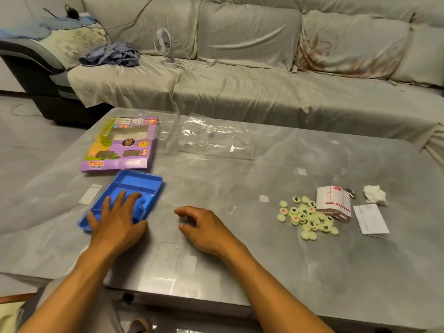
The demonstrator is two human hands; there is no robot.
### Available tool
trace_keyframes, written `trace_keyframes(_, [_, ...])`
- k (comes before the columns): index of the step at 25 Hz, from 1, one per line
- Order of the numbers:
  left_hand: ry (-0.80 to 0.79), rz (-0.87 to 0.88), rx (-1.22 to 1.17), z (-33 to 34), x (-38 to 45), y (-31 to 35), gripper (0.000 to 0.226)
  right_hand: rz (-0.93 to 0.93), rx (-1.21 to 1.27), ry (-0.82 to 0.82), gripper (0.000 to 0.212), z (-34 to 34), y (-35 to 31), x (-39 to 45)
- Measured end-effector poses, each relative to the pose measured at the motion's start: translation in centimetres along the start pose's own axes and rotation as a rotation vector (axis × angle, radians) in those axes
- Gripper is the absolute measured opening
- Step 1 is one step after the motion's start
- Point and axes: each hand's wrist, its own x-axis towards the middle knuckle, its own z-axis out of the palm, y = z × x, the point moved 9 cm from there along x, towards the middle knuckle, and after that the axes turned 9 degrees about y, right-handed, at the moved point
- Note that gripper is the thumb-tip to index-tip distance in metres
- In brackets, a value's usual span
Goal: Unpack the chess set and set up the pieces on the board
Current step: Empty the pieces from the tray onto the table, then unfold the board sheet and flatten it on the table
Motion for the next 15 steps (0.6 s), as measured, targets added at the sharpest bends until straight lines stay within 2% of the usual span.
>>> trace_keyframes(2, [0.061, -0.038, -0.016, -1.0, 0.4, -0.7, 0.066, 0.025, -0.022, 0.148, 0.035, -5.3, 1.9, -1.5])
trace_keyframes(4, [0.108, -0.003, -0.036, -1.5, 0.6, 0.3, 0.06, 0.048, -0.079, 0.421, 0.03, -12.5, 4.8, -3.6])
trace_keyframes(6, [0.188, 0.154, -0.116, -1.8, -0.4, 4.3, 0.057, 0.104, -0.242, 0.747, 0.032, -20.5, 8.3, -6.6])
trace_keyframes(7, [0.205, 0.244, -0.202, -1.8, -1.5, 6.9, 0.057, 0.151, -0.391, 0.856, 0.038, -23.8, 9.9, -7.9])
trace_keyframes(8, [0.172, 0.329, -0.291, -1.3, -2.8, 9.7, 0.058, 0.231, -0.547, 0.879, 0.047, -26.2, 11.5, -8.7])
trace_keyframes(10, [0.056, 0.488, -0.333, 0.8, -5.3, 15.8, 0.066, 0.434, -0.706, 0.716, 0.058, -28.6, 15.7, -9.2])
trace_keyframes(12, [-0.03, 0.585, -0.268, 3.4, -7.2, 20.8, 0.076, 0.525, -0.685, 0.565, 0.045, -29.0, 18.6, -9.3])
trace_keyframes(13, [-0.052, 0.59, -0.231, 4.5, -7.6, 22.4, 0.078, 0.491, -0.677, 0.568, 0.038, -29.2, 19.2, -9.3])
trace_keyframes(15, [-0.039, 0.561, -0.195, 5.5, -8.0, 23.8, 0.072, 0.44, -0.652, 0.686, 0.035, -30.2, 19.5, -9.7])
